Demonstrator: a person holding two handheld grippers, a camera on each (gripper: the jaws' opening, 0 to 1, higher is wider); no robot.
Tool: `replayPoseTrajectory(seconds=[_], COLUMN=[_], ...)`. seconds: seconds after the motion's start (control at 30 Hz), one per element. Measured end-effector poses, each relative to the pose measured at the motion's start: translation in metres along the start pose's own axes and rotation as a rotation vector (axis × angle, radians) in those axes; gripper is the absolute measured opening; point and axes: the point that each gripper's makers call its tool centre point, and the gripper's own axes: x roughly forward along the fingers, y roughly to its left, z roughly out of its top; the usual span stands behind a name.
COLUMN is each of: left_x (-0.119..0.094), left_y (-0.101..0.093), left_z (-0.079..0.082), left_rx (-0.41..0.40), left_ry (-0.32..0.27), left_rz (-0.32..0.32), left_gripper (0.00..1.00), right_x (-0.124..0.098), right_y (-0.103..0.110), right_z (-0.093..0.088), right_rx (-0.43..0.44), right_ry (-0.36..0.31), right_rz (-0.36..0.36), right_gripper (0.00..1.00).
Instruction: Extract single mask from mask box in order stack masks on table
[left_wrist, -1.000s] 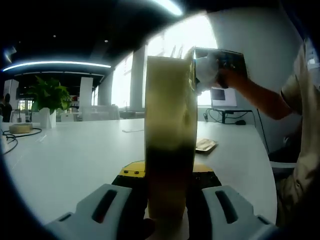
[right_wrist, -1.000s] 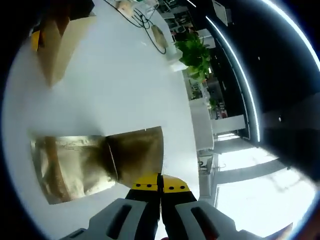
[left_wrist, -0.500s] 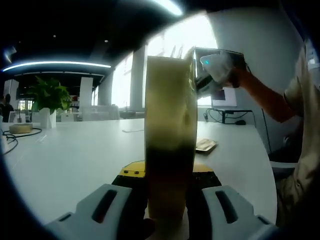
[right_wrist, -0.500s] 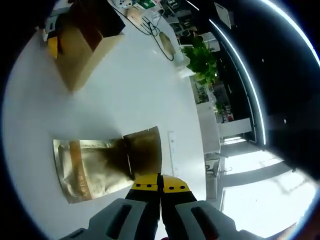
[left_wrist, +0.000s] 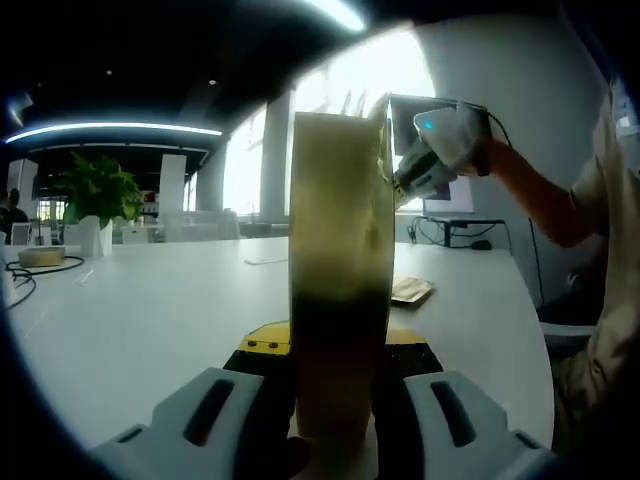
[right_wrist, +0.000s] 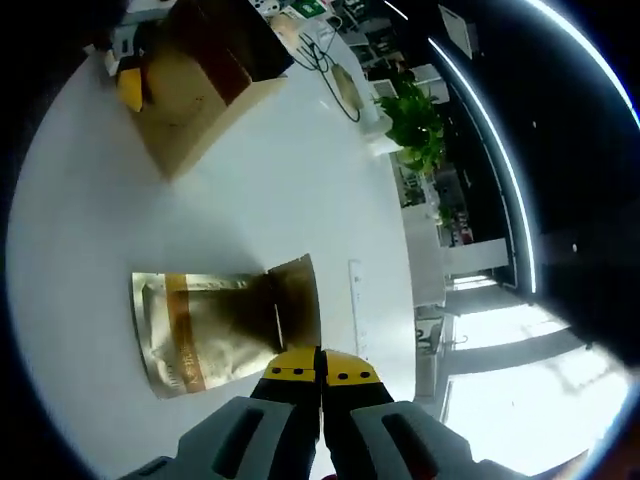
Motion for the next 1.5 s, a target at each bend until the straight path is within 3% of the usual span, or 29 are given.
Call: replayPoseTrajectory(seconds=[0.73, 1.5], left_x=[-0.001, -0.001], left_y=[0.001, -0.001], left_z=[0.0, 0.0], left_rx=[0.001, 0.003], left_ry=[0.0, 0.001], left_rz=[0.001, 0.003], left_gripper=[0.19, 0.19], right_x=[-0.015, -0.015], right_y=[0.049, 0.101], right_z=[-0.012, -0.022], right_rx=[0.043, 0.09], right_ry=[-0.006, 0.002], right_rz=[0.04, 0.092], right_gripper=[0.0, 0.0])
